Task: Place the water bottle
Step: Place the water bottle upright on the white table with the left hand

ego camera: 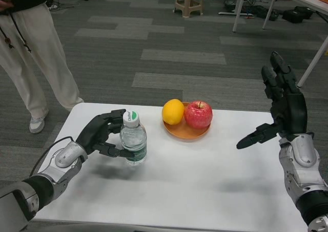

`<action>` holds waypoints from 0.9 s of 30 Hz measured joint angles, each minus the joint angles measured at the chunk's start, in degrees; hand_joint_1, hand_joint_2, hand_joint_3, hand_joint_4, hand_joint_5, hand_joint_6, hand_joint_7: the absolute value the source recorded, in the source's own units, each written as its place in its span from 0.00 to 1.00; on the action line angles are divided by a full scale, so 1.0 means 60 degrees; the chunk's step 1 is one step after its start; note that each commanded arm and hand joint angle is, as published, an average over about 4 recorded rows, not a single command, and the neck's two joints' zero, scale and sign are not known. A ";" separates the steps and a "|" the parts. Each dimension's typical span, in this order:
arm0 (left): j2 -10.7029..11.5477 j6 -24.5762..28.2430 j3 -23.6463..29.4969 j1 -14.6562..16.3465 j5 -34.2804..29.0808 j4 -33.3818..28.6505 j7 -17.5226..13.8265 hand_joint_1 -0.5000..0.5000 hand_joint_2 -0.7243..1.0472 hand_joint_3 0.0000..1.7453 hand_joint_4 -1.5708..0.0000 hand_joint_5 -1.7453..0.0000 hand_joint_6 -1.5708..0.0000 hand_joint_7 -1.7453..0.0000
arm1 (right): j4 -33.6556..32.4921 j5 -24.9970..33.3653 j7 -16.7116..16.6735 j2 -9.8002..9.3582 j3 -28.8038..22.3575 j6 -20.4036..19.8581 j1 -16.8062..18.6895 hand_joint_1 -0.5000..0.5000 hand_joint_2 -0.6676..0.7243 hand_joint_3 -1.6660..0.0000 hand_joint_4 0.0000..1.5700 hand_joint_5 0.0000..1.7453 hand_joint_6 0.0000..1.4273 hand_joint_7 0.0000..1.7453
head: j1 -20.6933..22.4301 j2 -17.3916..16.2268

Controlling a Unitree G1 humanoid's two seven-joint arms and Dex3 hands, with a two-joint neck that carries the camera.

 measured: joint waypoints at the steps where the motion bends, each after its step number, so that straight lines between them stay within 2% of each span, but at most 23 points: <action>1: 0.0000 0.0029 0.0000 0.0002 -0.0021 0.0000 -0.0014 0.00 1.00 0.20 0.29 0.00 0.16 0.22 | -0.0007 0.0000 0.0000 0.0000 0.0000 0.0000 0.0000 0.00 0.73 1.00 0.00 0.00 0.00 0.04 | -0.0002 0.0007; 5: 0.0000 0.0238 0.0035 0.0004 -0.0092 -0.0018 -0.0124 0.00 1.00 0.20 0.55 0.00 0.22 0.29 | -0.0052 0.0000 0.0000 0.0000 -0.0001 0.0000 0.0003 0.00 0.73 1.00 0.00 0.00 0.00 0.04 | -0.0010 0.0021; 8: 0.0000 0.0431 0.0078 0.0017 -0.0143 -0.0047 -0.0231 0.00 1.00 0.20 0.88 0.00 0.40 0.37 | -0.0155 0.0000 0.0000 0.0000 -0.0002 0.0000 0.0009 0.00 0.73 1.00 0.00 0.00 0.00 0.04 | 0.0003 0.0023; 10: 0.0000 0.0544 0.0085 0.0049 -0.0166 -0.0070 -0.0327 0.00 1.00 0.20 0.98 0.00 0.56 0.43 | -0.0200 0.0000 0.0000 0.0000 -0.0002 0.0000 0.0016 0.00 0.73 1.00 0.00 0.00 0.00 0.04 | 0.0016 0.0023; 11: 0.0001 0.0611 0.0080 0.0071 -0.0176 -0.0081 -0.0387 0.00 1.00 0.20 0.99 0.00 0.61 0.45 | -0.0212 0.0000 0.0000 0.0000 -0.0002 0.0000 0.0020 0.00 0.73 1.00 0.00 0.00 0.00 0.04 | 0.0022 0.0024; 12: 0.0001 0.0679 0.0071 0.0098 -0.0183 -0.0091 -0.0446 0.00 1.00 0.20 1.00 0.04 0.67 0.48 | -0.0223 0.0000 0.0000 0.0000 -0.0002 0.0000 0.0024 0.00 0.73 1.00 0.00 0.00 0.00 0.04 | 0.0024 0.0024; 14: 0.0001 0.0795 0.0044 0.0162 -0.0169 -0.0099 -0.0524 0.00 1.00 0.20 1.00 0.16 0.71 0.51 | -0.0253 0.0000 0.0000 0.0000 -0.0002 0.0000 0.0033 0.00 0.73 1.00 0.00 0.00 0.00 0.04 | 0.0030 0.0021; 18: 0.0001 0.0944 0.0030 0.0269 -0.0124 -0.0104 -0.0600 0.00 1.00 0.16 1.00 0.53 0.85 0.59 | -0.0329 0.0000 0.0000 0.0001 -0.0002 0.0000 0.0070 0.00 0.73 1.00 0.00 0.00 0.00 0.04 | 0.0029 0.0021; 21: 0.0001 0.1059 0.0037 0.0381 -0.0069 -0.0109 -0.0658 0.00 1.00 0.12 1.00 0.68 0.95 0.70 | -0.0352 0.0000 0.0000 0.0000 -0.0004 0.0000 0.0109 0.00 0.73 1.00 0.00 0.00 0.00 0.04 | 0.0028 0.0030; 23: 0.0001 0.1099 0.0039 0.0455 -0.0043 -0.0123 -0.0694 0.00 1.00 0.10 1.00 0.71 1.00 0.73 | -0.0365 0.0000 0.0000 0.0001 -0.0011 0.0000 0.0147 0.00 0.73 1.00 0.00 0.00 0.00 0.04 | 0.0031 0.0031; 27: 0.0001 0.1132 0.0042 0.0477 -0.0034 -0.0149 -0.0762 0.00 1.00 0.06 1.00 0.69 1.00 0.77 | -0.0389 -0.0001 0.0001 0.0001 -0.0021 0.0000 0.0179 0.00 0.73 1.00 0.00 0.00 0.00 0.04 | 0.0033 0.0030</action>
